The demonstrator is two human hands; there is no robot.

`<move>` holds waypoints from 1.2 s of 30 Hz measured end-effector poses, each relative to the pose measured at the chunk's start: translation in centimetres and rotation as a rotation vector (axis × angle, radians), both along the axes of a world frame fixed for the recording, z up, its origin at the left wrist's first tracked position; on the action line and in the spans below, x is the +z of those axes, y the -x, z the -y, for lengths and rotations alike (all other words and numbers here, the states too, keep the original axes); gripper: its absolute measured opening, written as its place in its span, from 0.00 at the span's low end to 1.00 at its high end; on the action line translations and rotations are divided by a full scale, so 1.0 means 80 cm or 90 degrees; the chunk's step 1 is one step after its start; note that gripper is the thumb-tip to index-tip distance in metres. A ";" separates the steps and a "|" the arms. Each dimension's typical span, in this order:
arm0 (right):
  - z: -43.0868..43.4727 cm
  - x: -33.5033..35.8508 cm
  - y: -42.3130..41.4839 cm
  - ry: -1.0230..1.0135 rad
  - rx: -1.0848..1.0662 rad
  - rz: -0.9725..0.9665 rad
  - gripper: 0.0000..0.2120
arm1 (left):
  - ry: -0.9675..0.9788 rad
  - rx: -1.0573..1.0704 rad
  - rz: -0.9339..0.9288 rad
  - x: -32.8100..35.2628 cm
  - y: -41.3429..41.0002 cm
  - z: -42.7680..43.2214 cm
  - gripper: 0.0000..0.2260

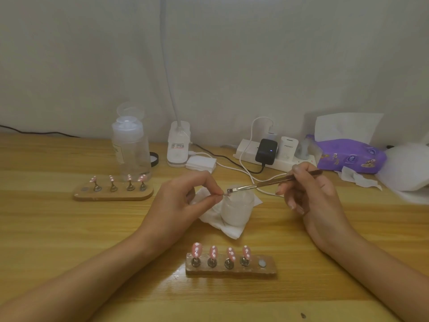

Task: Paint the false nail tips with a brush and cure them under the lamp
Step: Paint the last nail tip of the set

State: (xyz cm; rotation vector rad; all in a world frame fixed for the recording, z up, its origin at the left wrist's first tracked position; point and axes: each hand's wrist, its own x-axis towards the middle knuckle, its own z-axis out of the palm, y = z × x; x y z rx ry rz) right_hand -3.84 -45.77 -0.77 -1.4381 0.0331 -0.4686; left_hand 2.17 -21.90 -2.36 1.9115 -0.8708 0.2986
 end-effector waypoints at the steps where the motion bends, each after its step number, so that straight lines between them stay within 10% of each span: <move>1: -0.001 0.000 0.000 0.012 0.004 -0.003 0.10 | -0.001 0.001 0.006 0.000 0.000 0.000 0.03; 36: 0.004 -0.002 -0.005 -0.031 -0.010 -0.013 0.10 | -0.005 -0.024 -0.025 0.000 -0.003 0.001 0.05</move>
